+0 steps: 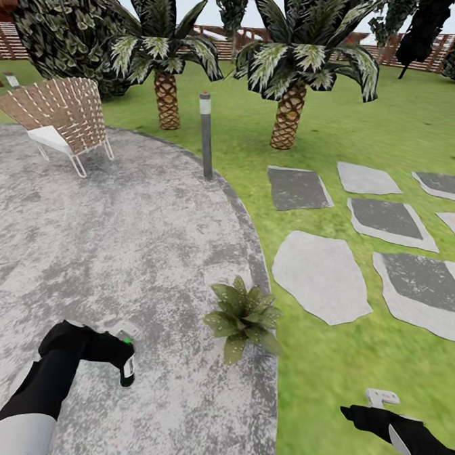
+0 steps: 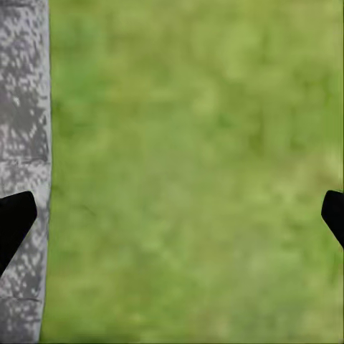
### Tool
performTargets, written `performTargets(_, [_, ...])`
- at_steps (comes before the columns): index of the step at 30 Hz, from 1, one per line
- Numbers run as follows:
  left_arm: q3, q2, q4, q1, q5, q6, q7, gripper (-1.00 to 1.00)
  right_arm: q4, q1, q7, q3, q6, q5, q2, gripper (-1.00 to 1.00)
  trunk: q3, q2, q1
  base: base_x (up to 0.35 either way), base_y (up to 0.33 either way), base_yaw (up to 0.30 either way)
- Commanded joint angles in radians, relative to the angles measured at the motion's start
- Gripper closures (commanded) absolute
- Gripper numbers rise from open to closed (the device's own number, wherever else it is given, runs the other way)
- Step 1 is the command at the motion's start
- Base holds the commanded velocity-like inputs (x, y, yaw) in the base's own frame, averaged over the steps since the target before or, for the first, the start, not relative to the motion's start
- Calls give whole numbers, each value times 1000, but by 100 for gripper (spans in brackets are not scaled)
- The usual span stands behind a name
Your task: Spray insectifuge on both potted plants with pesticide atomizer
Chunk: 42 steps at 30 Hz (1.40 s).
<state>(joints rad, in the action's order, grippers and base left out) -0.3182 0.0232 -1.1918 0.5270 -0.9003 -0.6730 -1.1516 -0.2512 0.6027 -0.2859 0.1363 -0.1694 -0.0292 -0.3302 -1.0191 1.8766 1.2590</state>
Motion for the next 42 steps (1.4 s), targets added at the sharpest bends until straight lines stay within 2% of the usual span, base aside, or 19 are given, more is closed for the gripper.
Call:
performTargets(1, [-43,-1,0,1,7,31,-7,100,-2,0,-6,8,-7,-3,0,-100,-1,0,0,0,314,0])
performTargets(4, [-148,-4,0,1,24,151,-7,100,-2,0,-6,8,-7,-4,0,-100,-1,0,0,0,314,0])
performTargets(7, [-176,-5,0,1,28,184,-7,100,-2,0,-6,8,-7,-4,0,-100,-1,0,0,0,315,0])
performTargets(13, [-217,-5,0,1,30,195,-7,100,-2,0,-6,8,-7,-3,0,-100,-1,0,0,0,315,0])
performTargets(31, [-229,-5,0,1,31,196,-5,100,0,0,-6,9,-9,-1,0,-100,-1,0,0,0,315,0])
performTargets(34, [-229,-5,0,1,31,196,45,100,0,0,-6,9,-7,-1,0,-100,-1,0,0,0,315,0])
performTargets(36, [-227,-7,1,1,31,196,132,100,0,0,-7,9,-7,-1,0,-100,-1,0,0,0,315,0])
performTargets(38, [-226,-27,2,1,32,196,204,100,0,0,-6,9,-7,-1,0,-100,-1,0,0,0,315,0])
performTargets(42, [-226,-36,3,1,32,196,227,100,0,0,-6,9,-7,-1,0,-100,-1,0,0,0,291,0])
